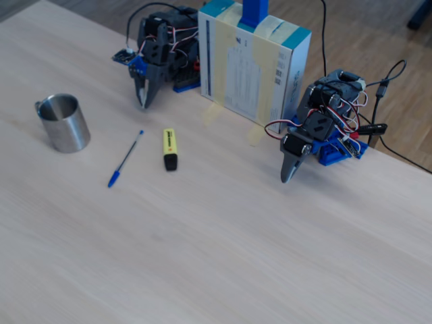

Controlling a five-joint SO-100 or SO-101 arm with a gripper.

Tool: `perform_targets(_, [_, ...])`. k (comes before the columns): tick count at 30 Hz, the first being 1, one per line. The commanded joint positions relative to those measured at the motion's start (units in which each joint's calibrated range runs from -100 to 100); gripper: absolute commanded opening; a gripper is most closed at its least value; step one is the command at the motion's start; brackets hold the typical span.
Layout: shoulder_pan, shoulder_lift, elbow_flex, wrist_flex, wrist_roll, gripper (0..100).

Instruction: Grab the yellow pen and put it in the silver cup.

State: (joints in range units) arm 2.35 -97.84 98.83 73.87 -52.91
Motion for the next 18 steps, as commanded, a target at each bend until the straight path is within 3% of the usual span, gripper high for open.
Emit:
perform_targets(1, [-0.78, 0.41, 0.9, 1.25, -0.09, 2])
perform_targets(15, [-0.78, 0.41, 0.9, 1.33, -0.04, 2])
perform_targets(18, [-1.3, 0.5, 0.9, 1.33, -0.04, 6])
